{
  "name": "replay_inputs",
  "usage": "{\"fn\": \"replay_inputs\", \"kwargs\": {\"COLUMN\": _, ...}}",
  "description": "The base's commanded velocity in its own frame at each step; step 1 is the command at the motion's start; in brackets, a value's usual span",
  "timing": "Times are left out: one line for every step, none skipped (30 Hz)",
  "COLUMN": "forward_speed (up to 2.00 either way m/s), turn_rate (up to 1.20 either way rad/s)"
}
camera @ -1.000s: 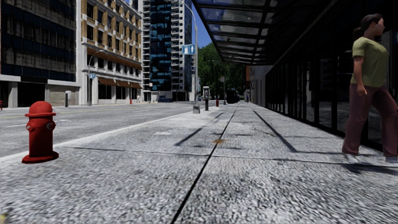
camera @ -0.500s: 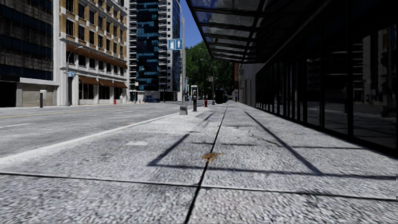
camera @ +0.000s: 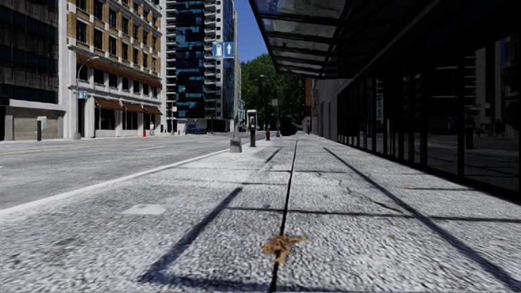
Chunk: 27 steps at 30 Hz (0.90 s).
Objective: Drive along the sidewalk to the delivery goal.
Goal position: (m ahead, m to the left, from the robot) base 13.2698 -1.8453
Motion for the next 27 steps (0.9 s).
{"fn": "replay_inputs", "kwargs": {"forward_speed": 2.0, "turn_rate": -0.2}}
{"fn": "replay_inputs", "kwargs": {"forward_speed": 2.0, "turn_rate": -0.22}}
{"fn": "replay_inputs", "kwargs": {"forward_speed": 2.0, "turn_rate": -0.23}}
{"fn": "replay_inputs", "kwargs": {"forward_speed": 2.0, "turn_rate": -0.23}}
{"fn": "replay_inputs", "kwargs": {"forward_speed": 2.0, "turn_rate": -0.23}}
{"fn": "replay_inputs", "kwargs": {"forward_speed": 2.0, "turn_rate": -0.23}}
{"fn": "replay_inputs", "kwargs": {"forward_speed": 2.0, "turn_rate": -0.23}}
{"fn": "replay_inputs", "kwargs": {"forward_speed": 2.0, "turn_rate": -0.23}}
{"fn": "replay_inputs", "kwargs": {"forward_speed": 2.0, "turn_rate": -0.23}}
{"fn": "replay_inputs", "kwargs": {"forward_speed": 2.0, "turn_rate": -0.2}}
{"fn": "replay_inputs", "kwargs": {"forward_speed": 2.0, "turn_rate": 0.0}}
{"fn": "replay_inputs", "kwargs": {"forward_speed": 2.0, "turn_rate": 0.0}}
{"fn": "replay_inputs", "kwargs": {"forward_speed": 2.0, "turn_rate": 0.0}}
{"fn": "replay_inputs", "kwargs": {"forward_speed": 2.0, "turn_rate": 0.0}}
{"fn": "replay_inputs", "kwargs": {"forward_speed": 2.0, "turn_rate": 0.0}}
{"fn": "replay_inputs", "kwargs": {"forward_speed": 2.0, "turn_rate": 0.0}}
{"fn": "replay_inputs", "kwargs": {"forward_speed": 2.0, "turn_rate": 0.0}}
{"fn": "replay_inputs", "kwargs": {"forward_speed": 2.0, "turn_rate": 0.0}}
{"fn": "replay_inputs", "kwargs": {"forward_speed": 2.0, "turn_rate": 0.0}}
{"fn": "replay_inputs", "kwargs": {"forward_speed": 2.0, "turn_rate": -0.13}}
{"fn": "replay_inputs", "kwargs": {"forward_speed": 2.0, "turn_rate": -0.2}}
{"fn": "replay_inputs", "kwargs": {"forward_speed": 2.0, "turn_rate": -0.2}}
{"fn": "replay_inputs", "kwargs": {"forward_speed": 2.0, "turn_rate": -0.21}}
{"fn": "replay_inputs", "kwargs": {"forward_speed": 2.0, "turn_rate": -0.22}}
{"fn": "replay_inputs", "kwargs": {"forward_speed": 2.0, "turn_rate": -0.23}}
{"fn": "replay_inputs", "kwargs": {"forward_speed": 2.0, "turn_rate": -0.23}}
{"fn": "replay_inputs", "kwargs": {"forward_speed": 2.0, "turn_rate": -0.23}}
